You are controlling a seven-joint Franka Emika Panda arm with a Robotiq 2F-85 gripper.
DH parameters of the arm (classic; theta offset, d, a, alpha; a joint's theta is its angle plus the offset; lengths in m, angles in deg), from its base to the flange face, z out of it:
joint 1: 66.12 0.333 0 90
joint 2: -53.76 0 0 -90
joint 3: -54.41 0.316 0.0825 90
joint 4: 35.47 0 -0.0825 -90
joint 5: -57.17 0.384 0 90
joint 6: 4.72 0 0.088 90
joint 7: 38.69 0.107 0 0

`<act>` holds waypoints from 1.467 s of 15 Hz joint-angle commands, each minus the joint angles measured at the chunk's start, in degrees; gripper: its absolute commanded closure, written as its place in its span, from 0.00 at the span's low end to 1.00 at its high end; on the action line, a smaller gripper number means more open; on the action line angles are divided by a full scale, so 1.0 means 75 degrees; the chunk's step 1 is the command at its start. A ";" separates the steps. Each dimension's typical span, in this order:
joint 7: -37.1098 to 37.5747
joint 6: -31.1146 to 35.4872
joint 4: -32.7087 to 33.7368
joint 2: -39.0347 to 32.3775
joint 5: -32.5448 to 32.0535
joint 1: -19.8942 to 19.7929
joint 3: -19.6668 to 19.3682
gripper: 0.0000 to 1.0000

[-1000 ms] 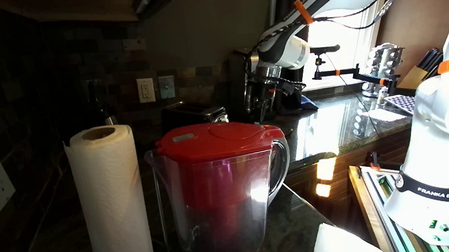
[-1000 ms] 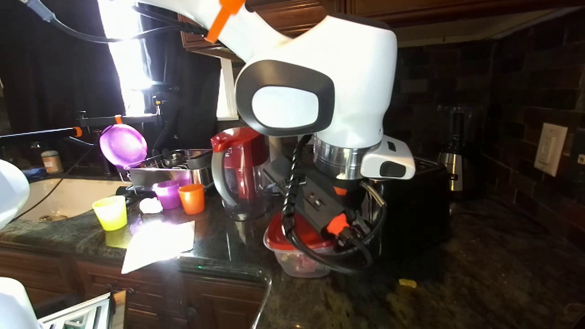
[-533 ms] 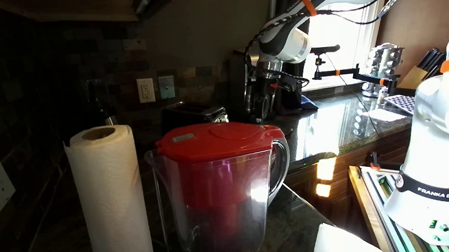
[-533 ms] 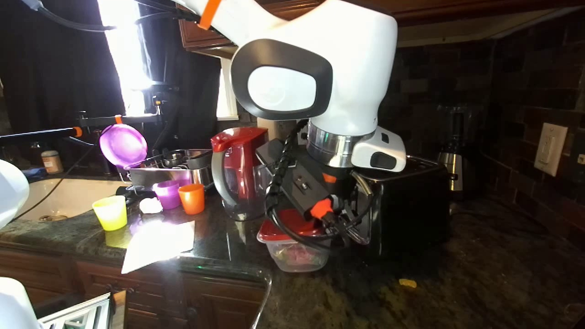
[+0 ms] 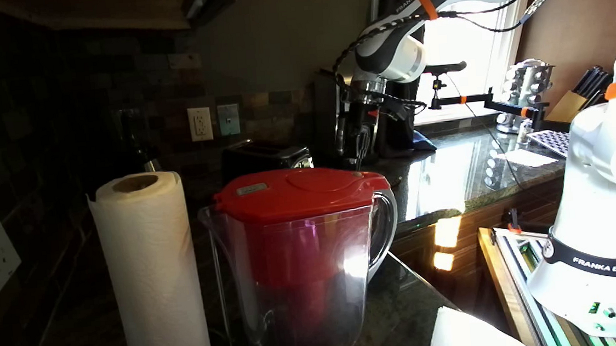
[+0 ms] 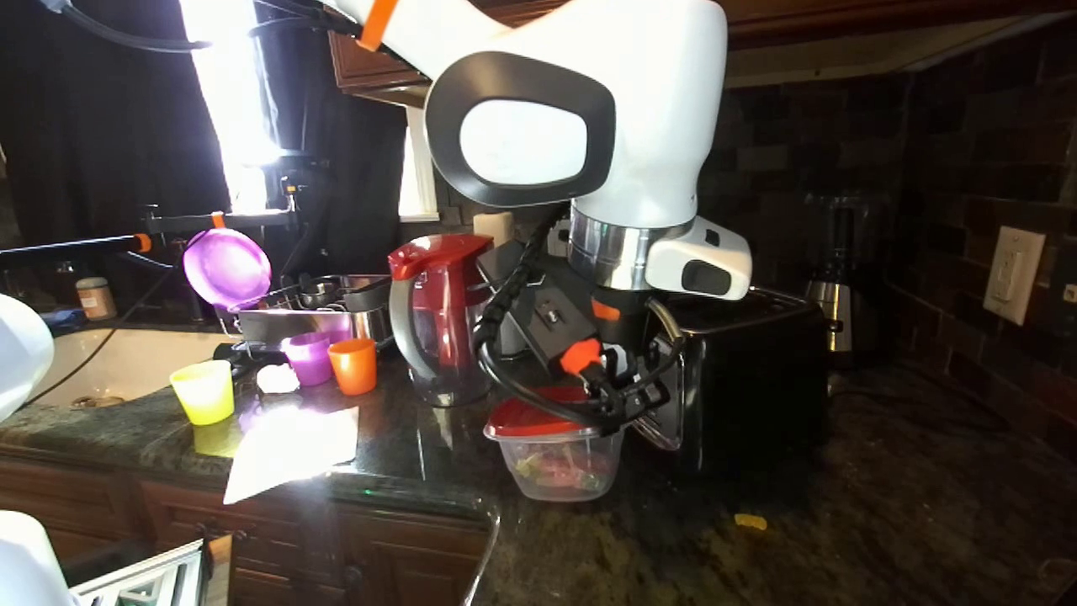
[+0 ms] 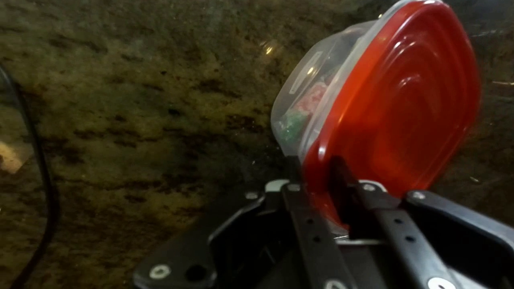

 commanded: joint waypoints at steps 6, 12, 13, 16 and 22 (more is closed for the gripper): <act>0.1204 0.1272 -0.0456 0.0186 -0.1657 0.0067 0.0263 0.95; 0.0915 0.0759 -0.0357 0.0288 -0.1138 0.0219 0.0147 0.95; 0.0669 0.0531 -0.0306 0.0322 -0.0844 0.0261 0.0093 0.95; 0.0179 -0.0122 -0.0145 0.0410 0.0048 0.0305 -0.0071 0.95; 0.0419 -0.0435 -0.0032 0.0401 -0.0017 0.0195 -0.0118 0.95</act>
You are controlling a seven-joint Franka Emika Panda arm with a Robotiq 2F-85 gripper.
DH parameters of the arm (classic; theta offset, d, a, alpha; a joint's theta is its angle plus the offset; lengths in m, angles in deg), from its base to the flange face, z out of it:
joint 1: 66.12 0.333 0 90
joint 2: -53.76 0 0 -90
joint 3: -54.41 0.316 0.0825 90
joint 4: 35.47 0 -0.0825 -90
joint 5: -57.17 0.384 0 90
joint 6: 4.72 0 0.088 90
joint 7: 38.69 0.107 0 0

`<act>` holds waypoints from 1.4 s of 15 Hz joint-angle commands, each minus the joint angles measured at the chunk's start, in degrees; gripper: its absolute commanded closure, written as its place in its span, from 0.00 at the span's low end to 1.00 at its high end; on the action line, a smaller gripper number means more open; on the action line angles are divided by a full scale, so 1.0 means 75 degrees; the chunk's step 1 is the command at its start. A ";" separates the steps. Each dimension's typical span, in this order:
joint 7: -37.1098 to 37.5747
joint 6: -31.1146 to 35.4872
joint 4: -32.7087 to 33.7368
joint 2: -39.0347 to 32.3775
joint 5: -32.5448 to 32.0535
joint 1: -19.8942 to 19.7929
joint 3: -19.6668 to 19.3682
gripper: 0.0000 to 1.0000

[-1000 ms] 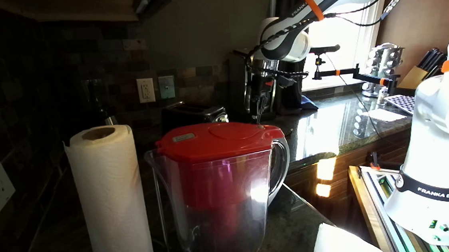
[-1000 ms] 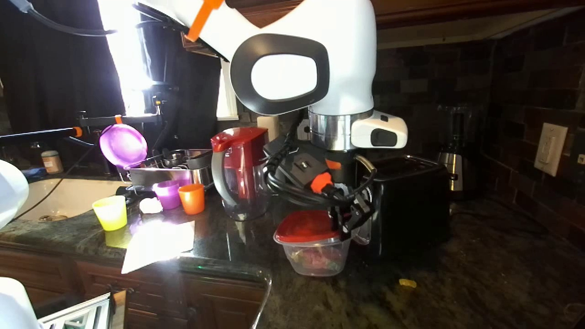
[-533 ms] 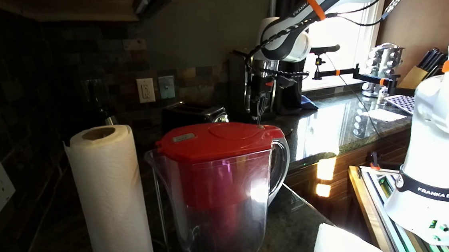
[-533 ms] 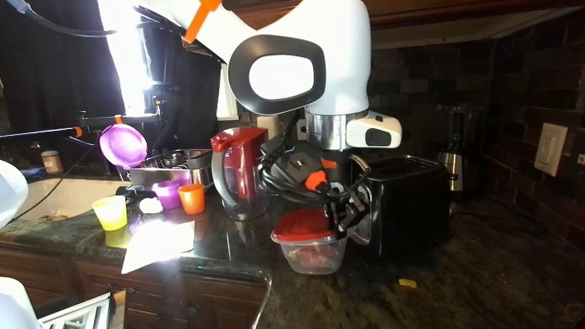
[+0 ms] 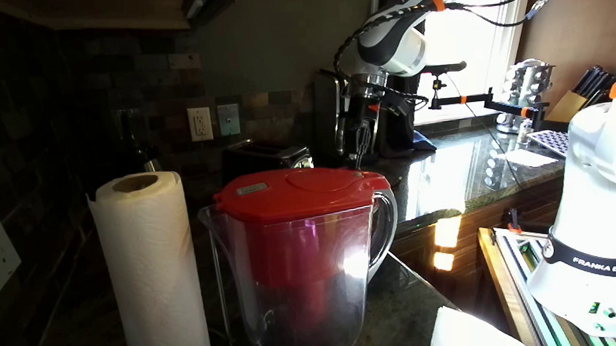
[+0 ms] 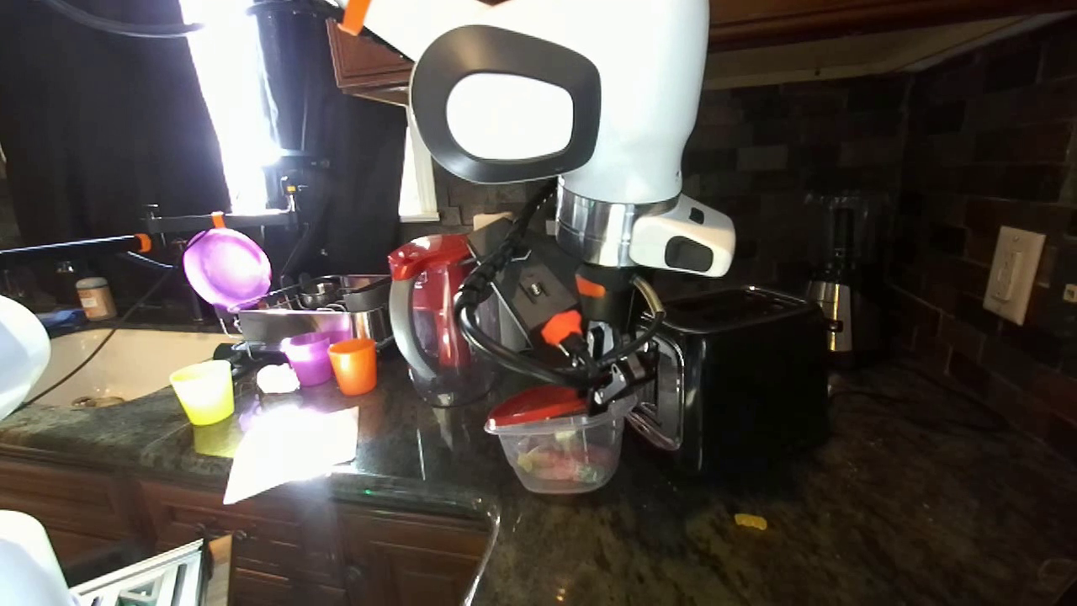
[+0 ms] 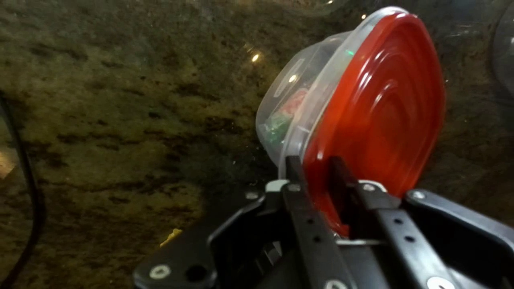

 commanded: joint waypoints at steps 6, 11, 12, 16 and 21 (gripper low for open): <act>-0.0086 -0.0402 0.0079 0.0099 0.0162 0.0043 -0.0129 0.95; -0.0693 -0.1494 0.0427 0.0086 0.0998 0.0035 -0.0363 0.95; -0.0797 -0.1667 0.0484 0.0080 0.1160 0.0016 -0.0403 0.95; -0.0871 -0.1947 0.0651 0.0052 0.1372 -0.0059 -0.0474 0.95; -0.0939 -0.1984 0.0709 0.0080 0.1502 -0.0049 -0.0488 0.95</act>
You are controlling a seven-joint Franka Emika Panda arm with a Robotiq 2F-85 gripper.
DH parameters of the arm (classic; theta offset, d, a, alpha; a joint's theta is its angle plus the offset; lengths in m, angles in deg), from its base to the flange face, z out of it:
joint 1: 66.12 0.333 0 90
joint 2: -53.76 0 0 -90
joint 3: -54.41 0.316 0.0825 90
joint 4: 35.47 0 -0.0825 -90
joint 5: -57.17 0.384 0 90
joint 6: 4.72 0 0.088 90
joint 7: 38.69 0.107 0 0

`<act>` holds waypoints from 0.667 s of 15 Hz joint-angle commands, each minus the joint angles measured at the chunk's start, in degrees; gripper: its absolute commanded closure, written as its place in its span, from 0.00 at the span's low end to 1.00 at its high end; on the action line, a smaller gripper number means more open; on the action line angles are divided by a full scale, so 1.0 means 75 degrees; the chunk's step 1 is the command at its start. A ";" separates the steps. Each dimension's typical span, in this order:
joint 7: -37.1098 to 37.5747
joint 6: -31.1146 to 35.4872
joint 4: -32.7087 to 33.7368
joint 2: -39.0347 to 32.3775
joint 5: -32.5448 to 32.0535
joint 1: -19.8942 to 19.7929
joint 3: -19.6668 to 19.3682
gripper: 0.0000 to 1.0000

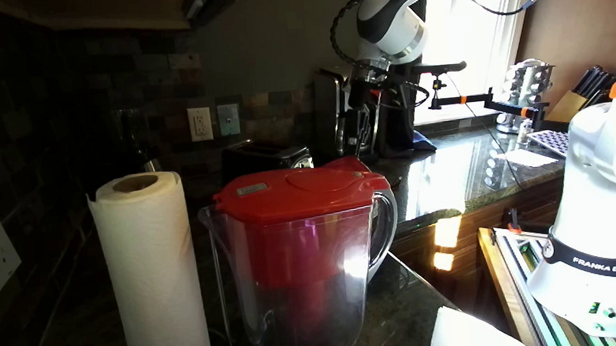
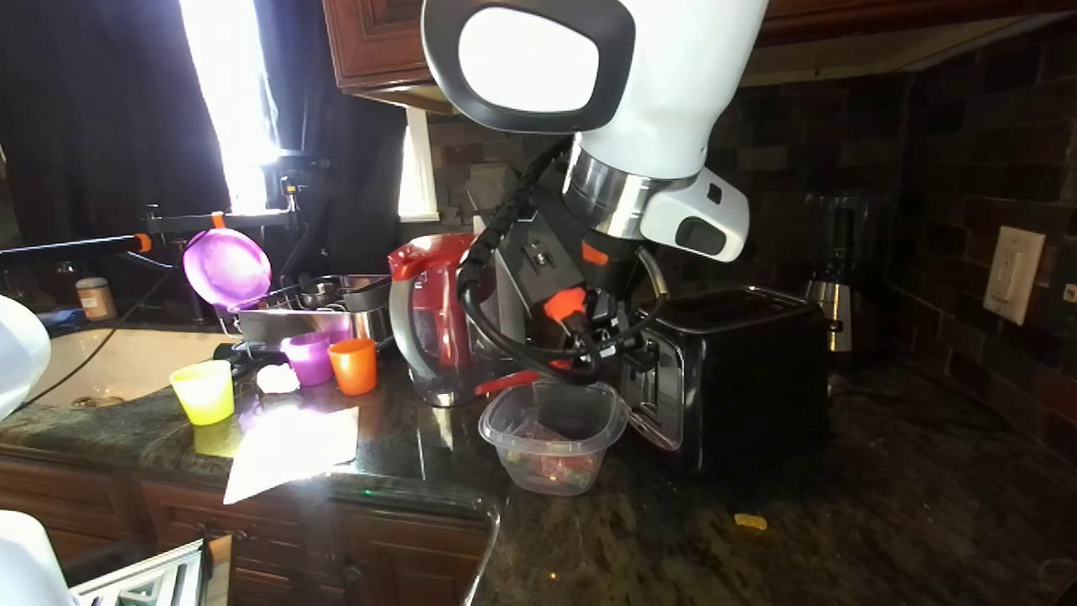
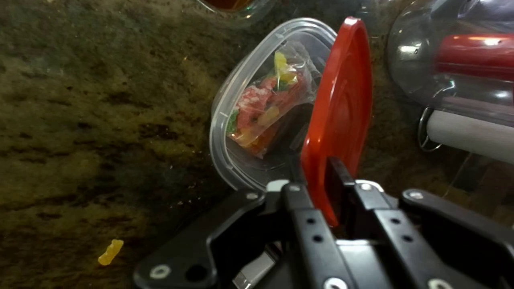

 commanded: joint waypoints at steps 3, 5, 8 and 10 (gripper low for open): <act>-0.0195 -0.0256 0.0034 0.0007 0.0286 -0.0015 -0.0051 0.95; -0.0226 -0.0277 0.0060 -0.0074 0.0332 -0.0011 -0.0058 0.95; -0.0322 -0.0258 0.0080 -0.0249 0.0498 0.0001 -0.0057 0.95; -0.0389 -0.0260 0.0095 -0.0358 0.0621 -0.0003 -0.0039 0.95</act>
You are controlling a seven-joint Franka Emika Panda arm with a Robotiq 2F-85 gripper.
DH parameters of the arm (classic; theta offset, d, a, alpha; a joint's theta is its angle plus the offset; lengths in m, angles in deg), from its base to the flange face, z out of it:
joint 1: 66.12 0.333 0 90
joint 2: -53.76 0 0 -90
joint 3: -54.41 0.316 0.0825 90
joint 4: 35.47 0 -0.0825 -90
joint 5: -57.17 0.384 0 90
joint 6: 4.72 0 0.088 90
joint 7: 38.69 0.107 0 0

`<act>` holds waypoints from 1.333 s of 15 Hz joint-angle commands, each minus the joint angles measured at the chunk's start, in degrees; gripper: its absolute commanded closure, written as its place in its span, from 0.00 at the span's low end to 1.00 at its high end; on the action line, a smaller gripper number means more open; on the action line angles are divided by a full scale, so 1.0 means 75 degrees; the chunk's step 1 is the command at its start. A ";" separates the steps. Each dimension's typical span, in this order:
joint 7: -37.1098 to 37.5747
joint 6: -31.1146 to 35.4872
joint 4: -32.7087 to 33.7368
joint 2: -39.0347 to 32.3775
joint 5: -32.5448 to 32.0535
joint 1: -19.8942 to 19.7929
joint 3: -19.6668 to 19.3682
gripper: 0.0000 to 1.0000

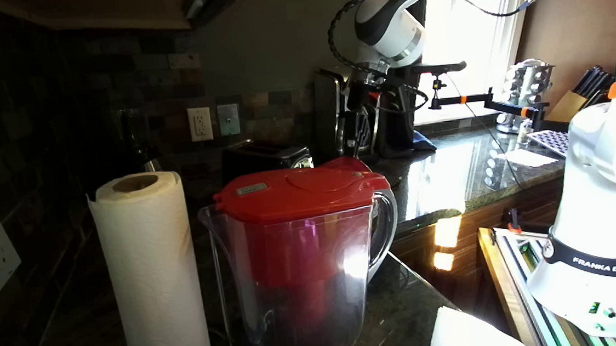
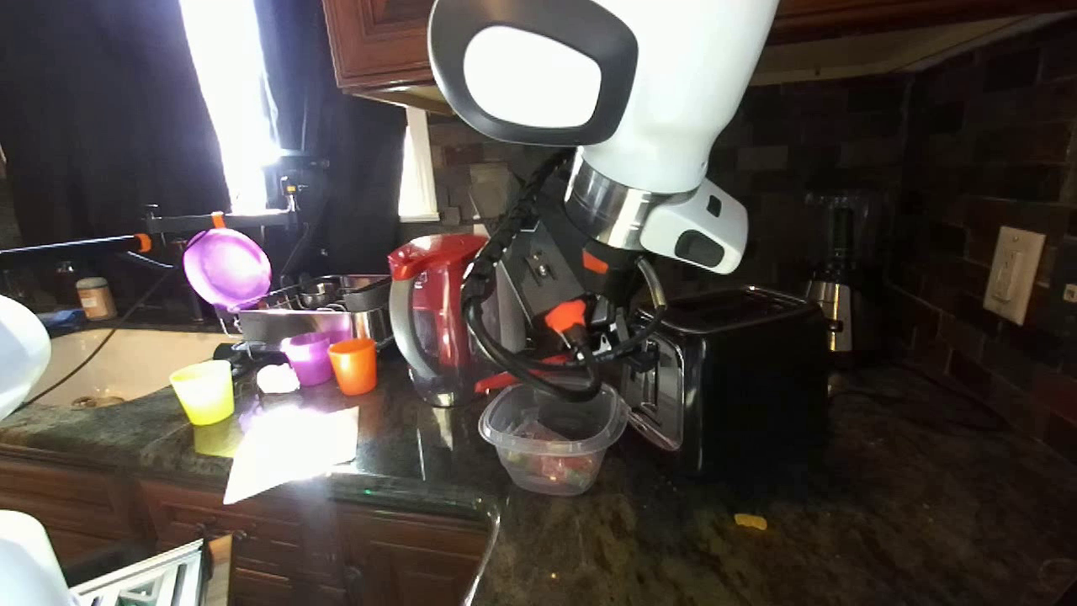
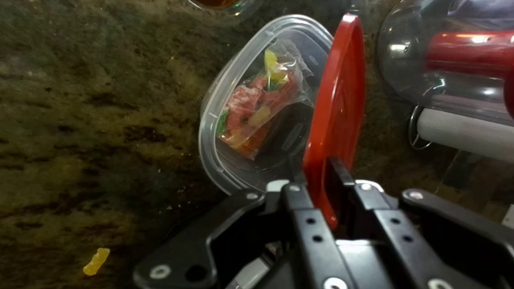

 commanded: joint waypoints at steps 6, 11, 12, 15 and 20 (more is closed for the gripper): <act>-0.0424 -0.0217 0.0123 -0.0485 0.0684 -0.0020 0.0069 0.70; -0.0553 -0.0270 0.0136 -0.0598 0.0845 -0.0047 0.0151 1.00; -0.0592 -0.0337 0.0140 -0.0590 0.0879 -0.0059 0.0149 0.96; -0.0732 -0.0706 0.0205 -0.0499 0.0909 -0.0114 0.0095 0.96; -0.0867 -0.1603 0.0599 -0.0328 0.0889 -0.0329 -0.0065 0.96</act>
